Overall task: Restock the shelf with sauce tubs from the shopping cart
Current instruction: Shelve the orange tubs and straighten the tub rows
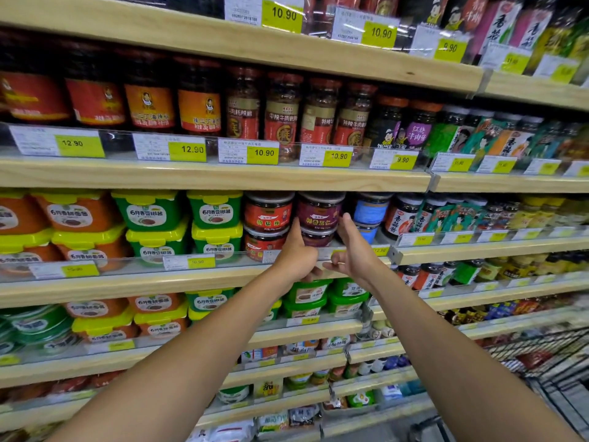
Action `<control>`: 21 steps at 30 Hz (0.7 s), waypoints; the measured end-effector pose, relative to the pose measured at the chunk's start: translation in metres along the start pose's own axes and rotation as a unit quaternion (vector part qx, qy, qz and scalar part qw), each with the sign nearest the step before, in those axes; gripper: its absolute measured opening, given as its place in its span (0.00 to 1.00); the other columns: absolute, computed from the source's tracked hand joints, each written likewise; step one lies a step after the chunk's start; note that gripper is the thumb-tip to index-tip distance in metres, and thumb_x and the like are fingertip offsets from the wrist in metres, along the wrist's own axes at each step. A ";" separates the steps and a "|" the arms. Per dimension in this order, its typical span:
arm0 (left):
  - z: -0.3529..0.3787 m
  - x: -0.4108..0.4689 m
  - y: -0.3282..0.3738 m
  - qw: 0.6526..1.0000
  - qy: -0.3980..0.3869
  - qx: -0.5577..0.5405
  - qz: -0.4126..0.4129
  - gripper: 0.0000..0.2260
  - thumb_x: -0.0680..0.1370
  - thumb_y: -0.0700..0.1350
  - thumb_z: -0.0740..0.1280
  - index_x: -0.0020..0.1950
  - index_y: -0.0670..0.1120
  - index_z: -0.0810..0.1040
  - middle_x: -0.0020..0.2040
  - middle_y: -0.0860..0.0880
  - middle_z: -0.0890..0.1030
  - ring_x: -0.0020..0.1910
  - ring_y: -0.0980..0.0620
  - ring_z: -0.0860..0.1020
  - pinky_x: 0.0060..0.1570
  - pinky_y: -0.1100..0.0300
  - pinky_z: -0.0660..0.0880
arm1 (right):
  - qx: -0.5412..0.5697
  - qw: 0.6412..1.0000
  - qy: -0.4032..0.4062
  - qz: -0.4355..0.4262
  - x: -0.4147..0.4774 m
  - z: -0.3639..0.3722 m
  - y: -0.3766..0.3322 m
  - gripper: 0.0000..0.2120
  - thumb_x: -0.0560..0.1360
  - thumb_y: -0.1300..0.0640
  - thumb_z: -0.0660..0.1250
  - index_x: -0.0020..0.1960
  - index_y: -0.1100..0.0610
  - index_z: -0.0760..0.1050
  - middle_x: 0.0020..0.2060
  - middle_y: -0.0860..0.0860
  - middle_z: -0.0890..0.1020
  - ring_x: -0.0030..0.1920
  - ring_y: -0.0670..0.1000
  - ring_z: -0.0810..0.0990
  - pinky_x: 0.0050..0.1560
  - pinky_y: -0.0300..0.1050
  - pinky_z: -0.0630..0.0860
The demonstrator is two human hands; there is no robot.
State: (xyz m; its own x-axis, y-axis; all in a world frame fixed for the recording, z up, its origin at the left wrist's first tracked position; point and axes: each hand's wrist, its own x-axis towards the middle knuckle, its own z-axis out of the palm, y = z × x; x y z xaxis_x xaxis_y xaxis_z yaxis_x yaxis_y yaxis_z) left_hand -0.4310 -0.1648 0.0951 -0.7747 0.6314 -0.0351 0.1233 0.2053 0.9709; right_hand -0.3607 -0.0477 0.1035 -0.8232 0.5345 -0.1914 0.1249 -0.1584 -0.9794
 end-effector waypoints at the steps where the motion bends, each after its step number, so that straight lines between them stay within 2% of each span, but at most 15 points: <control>1: 0.001 -0.001 -0.002 1.000 -0.004 0.005 -0.005 0.37 0.78 0.38 0.60 0.80 0.65 0.49 0.71 0.49 0.73 0.36 0.46 0.86 0.27 0.58 0.77 | 0.003 1.000 0.000 0.001 0.001 -0.001 0.001 0.22 0.81 0.33 0.54 0.67 0.43 0.73 0.49 0.30 0.82 0.26 0.47 0.68 0.48 0.50 0.80; 2: 0.004 -0.002 -0.005 1.000 -0.004 0.007 -0.011 0.40 0.77 0.37 0.60 0.81 0.65 0.47 0.77 0.51 0.66 0.40 0.45 0.86 0.27 0.60 0.76 | 0.008 1.000 -0.001 0.003 0.001 -0.002 0.001 0.21 0.81 0.33 0.55 0.66 0.42 0.74 0.48 0.29 0.82 0.26 0.47 0.69 0.50 0.52 0.80; 4: 0.010 -0.004 -0.009 1.000 0.004 0.006 -0.013 0.41 0.77 0.36 0.62 0.82 0.62 0.47 0.81 0.53 0.59 0.49 0.43 0.84 0.27 0.62 0.75 | 0.021 1.000 -0.001 -0.002 0.001 -0.004 0.002 0.18 0.81 0.34 0.55 0.62 0.41 0.76 0.50 0.30 0.81 0.26 0.47 0.68 0.53 0.53 0.79; 5: 0.013 -0.005 -0.010 1.000 0.020 0.015 -0.009 0.40 0.76 0.37 0.63 0.82 0.60 0.49 0.80 0.53 0.59 0.54 0.43 0.83 0.30 0.60 0.76 | 0.023 1.000 -0.005 -0.007 0.002 -0.005 0.003 0.17 0.81 0.35 0.55 0.60 0.40 0.76 0.52 0.30 0.81 0.26 0.47 0.68 0.53 0.53 0.78; 7: 0.019 -0.011 -0.010 0.996 0.078 0.051 0.009 0.33 0.77 0.40 0.64 0.80 0.54 0.59 0.77 0.50 0.63 0.59 0.45 0.79 0.44 0.54 0.80 | 0.017 1.000 -0.013 -0.012 0.002 -0.007 0.003 0.15 0.82 0.35 0.54 0.56 0.39 0.76 0.55 0.31 0.79 0.27 0.47 0.71 0.51 0.51 0.77; 8: 0.024 -0.014 -0.010 0.991 0.112 0.067 0.024 0.28 0.77 0.41 0.64 0.76 0.53 0.64 0.74 0.50 0.66 0.59 0.47 0.78 0.51 0.51 0.79 | 0.012 1.000 -0.019 -0.013 0.001 -0.010 0.004 0.16 0.82 0.35 0.54 0.57 0.40 0.76 0.57 0.33 0.78 0.29 0.49 0.75 0.49 0.49 0.78; 10: 0.036 -0.017 -0.010 0.984 0.160 0.065 0.044 0.20 0.77 0.41 0.65 0.68 0.54 0.70 0.67 0.51 0.70 0.56 0.50 0.77 0.57 0.48 0.78 | -0.001 0.999 -0.027 -0.019 -0.001 -0.019 0.006 0.20 0.82 0.35 0.54 0.67 0.43 0.71 0.63 0.37 0.73 0.40 0.52 0.83 0.45 0.49 0.81; 12: 0.053 -0.018 -0.005 0.983 0.165 0.052 0.054 0.16 0.78 0.40 0.64 0.64 0.54 0.72 0.63 0.53 0.74 0.56 0.52 0.76 0.58 0.51 0.76 | -0.013 0.999 -0.021 -0.032 -0.001 -0.033 0.007 0.26 0.83 0.37 0.54 0.76 0.48 0.65 0.66 0.41 0.70 0.46 0.51 0.85 0.46 0.50 0.83; 15: 0.079 -0.014 0.007 0.986 0.144 0.042 0.069 0.19 0.77 0.39 0.62 0.67 0.53 0.74 0.63 0.54 0.76 0.61 0.52 0.76 0.59 0.52 0.76 | -0.018 0.996 0.038 -0.076 0.003 -0.061 0.005 0.22 0.85 0.43 0.54 0.71 0.54 0.72 0.69 0.48 0.74 0.46 0.52 0.84 0.52 0.54 0.81; 17: 0.094 -0.010 0.016 0.990 0.123 0.020 0.059 0.23 0.78 0.38 0.61 0.72 0.52 0.71 0.65 0.54 0.74 0.54 0.53 0.79 0.49 0.56 0.80 | -0.013 0.991 0.086 -0.098 0.007 -0.081 0.003 0.18 0.85 0.45 0.54 0.65 0.54 0.75 0.65 0.52 0.78 0.45 0.54 0.83 0.47 0.52 0.79; 18: 0.101 -0.008 0.021 0.992 0.113 0.020 0.046 0.24 0.79 0.38 0.61 0.75 0.52 0.69 0.65 0.55 0.73 0.49 0.54 0.81 0.42 0.59 0.80 | -0.017 0.990 0.096 -0.104 0.008 -0.091 0.001 0.17 0.85 0.46 0.54 0.65 0.54 0.74 0.63 0.53 0.79 0.44 0.54 0.83 0.45 0.51 0.79; 19: 0.106 -0.004 0.025 0.993 0.106 0.025 0.036 0.26 0.79 0.39 0.61 0.77 0.52 0.66 0.67 0.54 0.72 0.48 0.52 0.81 0.40 0.58 0.80 | -0.025 0.989 0.096 -0.107 0.009 -0.100 -0.001 0.18 0.85 0.45 0.54 0.67 0.54 0.73 0.61 0.52 0.80 0.43 0.53 0.83 0.44 0.51 0.79; 21: 0.115 0.003 0.034 0.994 0.097 0.038 0.021 0.31 0.76 0.43 0.64 0.79 0.53 0.62 0.70 0.52 0.71 0.56 0.45 0.82 0.51 0.48 0.81 | -0.029 0.991 0.075 -0.107 0.013 -0.115 -0.004 0.19 0.85 0.44 0.54 0.71 0.52 0.68 0.58 0.48 0.79 0.43 0.54 0.84 0.48 0.55 0.80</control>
State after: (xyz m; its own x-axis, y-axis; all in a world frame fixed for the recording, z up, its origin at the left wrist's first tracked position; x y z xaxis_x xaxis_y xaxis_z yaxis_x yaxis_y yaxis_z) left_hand -0.3574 -0.0699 0.1004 -0.8715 0.4869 0.0587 0.1996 0.2428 0.9493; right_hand -0.3087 0.0552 0.0980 -0.7435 0.6685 0.0175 -0.0086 0.0166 -0.9998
